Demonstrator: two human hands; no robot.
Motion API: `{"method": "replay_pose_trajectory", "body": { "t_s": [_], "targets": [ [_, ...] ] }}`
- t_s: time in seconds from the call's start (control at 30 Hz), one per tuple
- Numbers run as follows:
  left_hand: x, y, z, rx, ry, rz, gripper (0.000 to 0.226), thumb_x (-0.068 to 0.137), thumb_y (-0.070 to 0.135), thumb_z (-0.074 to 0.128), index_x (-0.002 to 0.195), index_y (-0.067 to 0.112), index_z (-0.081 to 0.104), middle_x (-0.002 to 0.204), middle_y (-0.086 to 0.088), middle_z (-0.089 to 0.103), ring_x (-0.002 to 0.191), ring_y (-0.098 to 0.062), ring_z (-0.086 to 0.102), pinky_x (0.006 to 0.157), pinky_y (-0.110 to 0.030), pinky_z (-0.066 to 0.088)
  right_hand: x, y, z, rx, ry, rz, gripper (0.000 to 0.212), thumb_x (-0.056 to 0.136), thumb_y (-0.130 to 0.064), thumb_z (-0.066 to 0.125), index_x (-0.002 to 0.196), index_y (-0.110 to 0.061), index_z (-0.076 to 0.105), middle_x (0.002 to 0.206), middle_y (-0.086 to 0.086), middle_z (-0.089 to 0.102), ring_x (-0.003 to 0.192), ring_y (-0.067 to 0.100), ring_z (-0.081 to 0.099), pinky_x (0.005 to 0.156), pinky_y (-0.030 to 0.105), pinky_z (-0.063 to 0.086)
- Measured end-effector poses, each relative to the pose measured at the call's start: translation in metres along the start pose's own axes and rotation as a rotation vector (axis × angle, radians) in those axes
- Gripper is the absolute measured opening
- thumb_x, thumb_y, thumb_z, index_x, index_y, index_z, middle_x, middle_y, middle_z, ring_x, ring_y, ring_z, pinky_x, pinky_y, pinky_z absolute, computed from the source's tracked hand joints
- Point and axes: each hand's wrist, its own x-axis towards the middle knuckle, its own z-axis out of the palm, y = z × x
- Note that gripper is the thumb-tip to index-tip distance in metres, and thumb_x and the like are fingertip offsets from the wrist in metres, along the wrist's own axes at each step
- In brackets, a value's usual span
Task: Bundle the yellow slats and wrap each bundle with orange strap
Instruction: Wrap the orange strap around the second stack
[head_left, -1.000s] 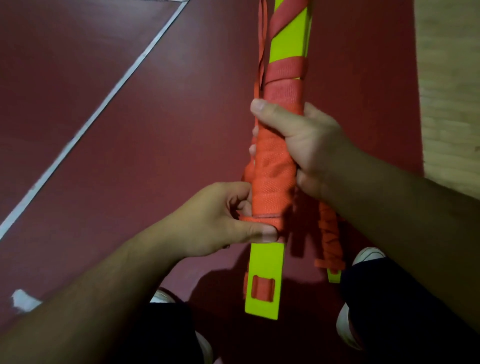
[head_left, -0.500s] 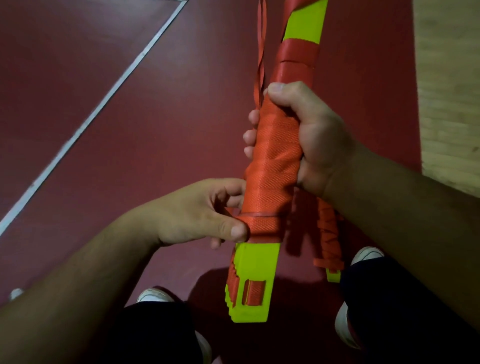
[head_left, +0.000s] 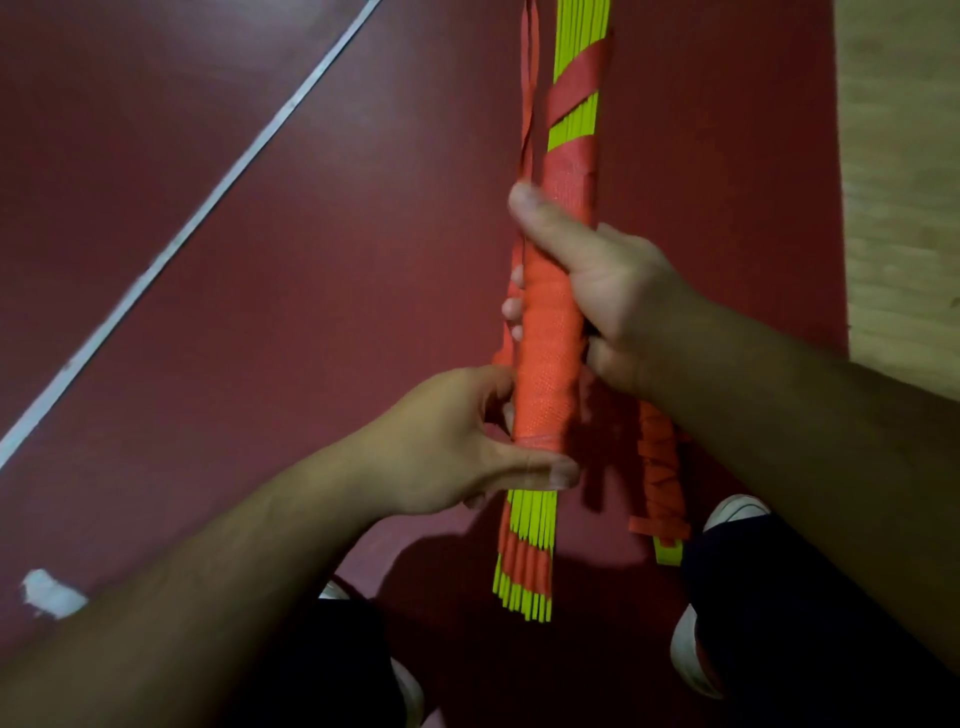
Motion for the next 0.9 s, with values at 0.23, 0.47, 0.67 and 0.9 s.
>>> {"method": "replay_pose_trajectory", "body": {
  "t_s": [0.23,0.47,0.67,0.9],
  "targets": [
    [-0.001,-0.005,-0.015,-0.367,-0.283,0.02,0.054,0.072,0.01,0.085,0.105,-0.01,0.048,0.079,-0.013,0.041,0.059,-0.018,0.044,0.054,-0.027,0.038,0.0,-0.007,-0.003,0.1,-0.068,0.054,0.02,0.085,-0.024,0.07,0.094,-0.009,0.06,0.068,0.005,0.057,0.049,0.017,0.059,0.053,0.031,0.055],
    [0.0,-0.004,-0.019,-0.432,-0.296,0.048,0.074,0.069,0.026,0.086,0.1,-0.023,0.041,0.063,-0.022,0.037,0.056,-0.036,0.04,0.078,-0.068,0.045,-0.005,-0.011,-0.005,0.294,-0.191,0.075,0.019,0.091,-0.027,0.055,0.077,-0.014,0.055,0.068,0.004,0.053,0.057,0.017,0.055,0.061,0.031,0.053],
    [-0.004,0.0,-0.016,-0.394,-0.265,0.045,0.061,0.064,0.015,0.076,0.097,-0.025,0.044,0.07,-0.043,0.042,0.044,-0.01,0.041,0.046,-0.02,0.037,-0.007,-0.01,-0.003,0.282,-0.272,0.065,0.017,0.093,-0.03,0.052,0.09,-0.014,0.053,0.07,0.005,0.058,0.062,0.02,0.062,0.063,0.033,0.054],
    [-0.004,-0.002,-0.018,-0.333,-0.24,0.146,0.082,0.074,0.06,0.073,0.096,-0.016,0.051,0.071,-0.032,0.051,0.051,-0.015,0.043,0.047,-0.025,0.042,-0.007,-0.011,-0.003,0.242,-0.24,0.06,0.018,0.093,-0.033,0.054,0.093,-0.015,0.057,0.072,0.007,0.061,0.067,0.025,0.065,0.065,0.037,0.056]
  ]
}}
